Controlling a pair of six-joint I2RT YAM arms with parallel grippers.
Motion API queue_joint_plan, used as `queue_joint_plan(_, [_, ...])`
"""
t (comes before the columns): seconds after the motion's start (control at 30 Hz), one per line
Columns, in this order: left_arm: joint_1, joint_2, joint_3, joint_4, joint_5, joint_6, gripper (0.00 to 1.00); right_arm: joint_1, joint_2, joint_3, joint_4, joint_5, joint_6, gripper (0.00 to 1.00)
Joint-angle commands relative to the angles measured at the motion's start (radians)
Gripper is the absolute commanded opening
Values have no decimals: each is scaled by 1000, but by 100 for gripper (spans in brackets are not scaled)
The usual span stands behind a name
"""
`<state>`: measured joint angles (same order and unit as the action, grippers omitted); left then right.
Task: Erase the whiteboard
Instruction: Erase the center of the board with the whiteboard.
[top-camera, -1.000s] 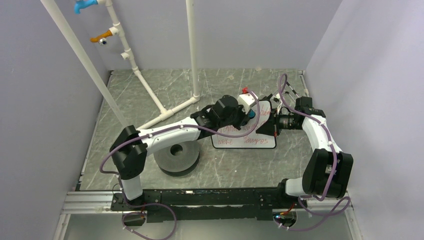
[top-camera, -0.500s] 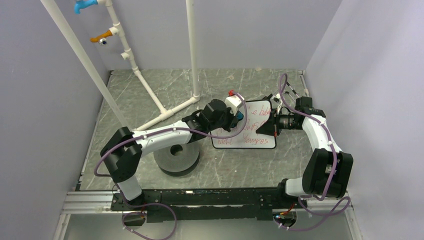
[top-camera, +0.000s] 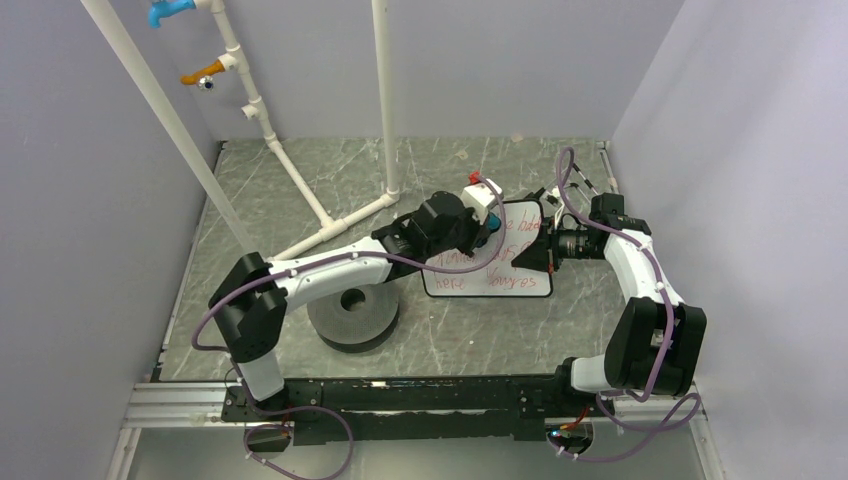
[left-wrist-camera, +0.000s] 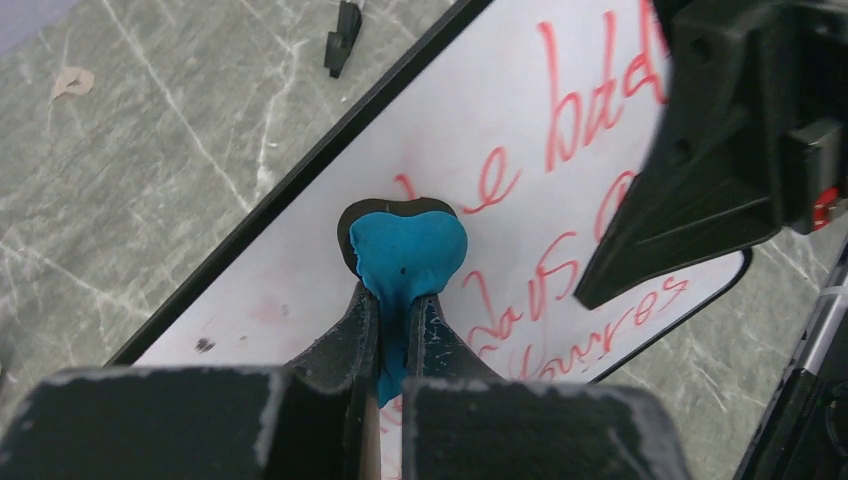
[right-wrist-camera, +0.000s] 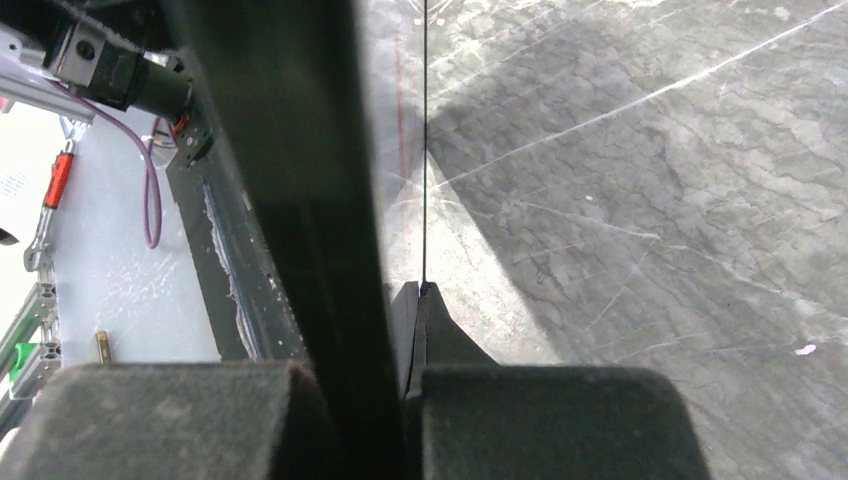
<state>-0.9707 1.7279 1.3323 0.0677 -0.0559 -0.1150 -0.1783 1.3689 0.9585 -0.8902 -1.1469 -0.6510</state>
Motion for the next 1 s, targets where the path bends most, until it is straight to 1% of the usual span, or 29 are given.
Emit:
queue_joint_plan(0.0, [-41,24,64,28,-14,25,0,11,-27,26,-9,-34,-51,0])
queue_joint_plan(0.2, [-56,42,88,17,-48,49,0,11,-26,26,-9,-35,-51,0])
queue_joint_plan(0.33, [-24,58,140,-31,-105,57,0,11,-27,26,-10,-35,-52,0])
queue_joint_plan(0.47, [22,66,184,-52,-97,58,0,11,-28,25,-8,-34,-50,0])
queue_joint_plan(0.63, [33,86,231,-66,-77,83,0,11,-26,26,-10,-33,-53,0])
queue_joint_plan(0.8, [27,69,173,-44,-14,81,0,11,-25,27,-11,-34,-53,0])
queue_joint_plan(0.97, [-5,42,107,-27,-7,86,0,14,-24,28,-12,-37,-55,0])
